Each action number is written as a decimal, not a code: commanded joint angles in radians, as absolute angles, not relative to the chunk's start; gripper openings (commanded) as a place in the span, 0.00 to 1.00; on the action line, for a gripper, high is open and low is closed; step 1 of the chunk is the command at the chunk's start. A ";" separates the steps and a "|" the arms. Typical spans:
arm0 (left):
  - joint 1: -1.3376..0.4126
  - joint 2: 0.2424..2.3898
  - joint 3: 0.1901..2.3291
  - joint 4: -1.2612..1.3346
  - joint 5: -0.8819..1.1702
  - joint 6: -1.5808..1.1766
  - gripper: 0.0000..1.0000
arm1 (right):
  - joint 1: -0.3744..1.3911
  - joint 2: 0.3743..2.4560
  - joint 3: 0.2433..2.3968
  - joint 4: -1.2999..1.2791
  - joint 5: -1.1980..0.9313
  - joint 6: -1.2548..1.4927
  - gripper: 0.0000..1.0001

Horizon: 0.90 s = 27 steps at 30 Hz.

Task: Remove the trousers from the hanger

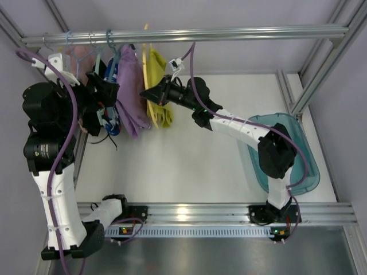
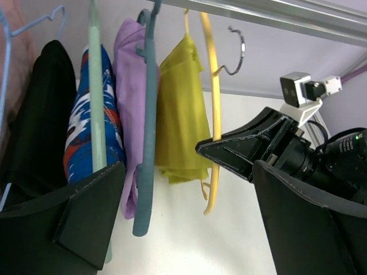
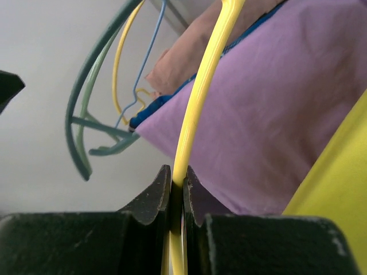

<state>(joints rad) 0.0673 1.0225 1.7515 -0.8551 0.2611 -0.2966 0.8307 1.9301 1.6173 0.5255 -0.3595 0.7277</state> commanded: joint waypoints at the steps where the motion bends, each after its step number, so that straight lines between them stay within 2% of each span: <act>1: 0.074 0.980 1.717 -0.720 0.388 -0.244 0.99 | 0.842 1.718 1.632 0.773 -0.417 0.765 0.00; 8: 0.074 0.983 1.672 -0.629 0.618 -0.281 0.99 | 0.833 1.574 1.497 0.709 -0.411 0.814 0.00; 11: 0.074 1.006 1.646 -0.554 0.717 -0.391 0.98 | 0.821 1.502 1.438 0.675 -0.414 0.856 0.00; 13: 0.072 1.015 1.550 -0.455 0.793 -0.559 0.97 | 0.815 1.457 1.417 0.652 -0.428 0.883 0.00; 15: 0.058 1.028 1.464 -0.288 0.818 -0.731 0.96 | 0.796 1.434 1.390 0.629 -0.436 0.916 0.00; 21: -0.119 1.017 1.326 0.039 0.792 -0.865 0.89 | 0.744 1.329 1.295 0.617 -0.463 0.951 0.00; 27: -0.262 1.091 1.316 0.121 0.772 -0.897 0.84 | 0.732 1.272 1.272 0.598 -0.483 0.962 0.00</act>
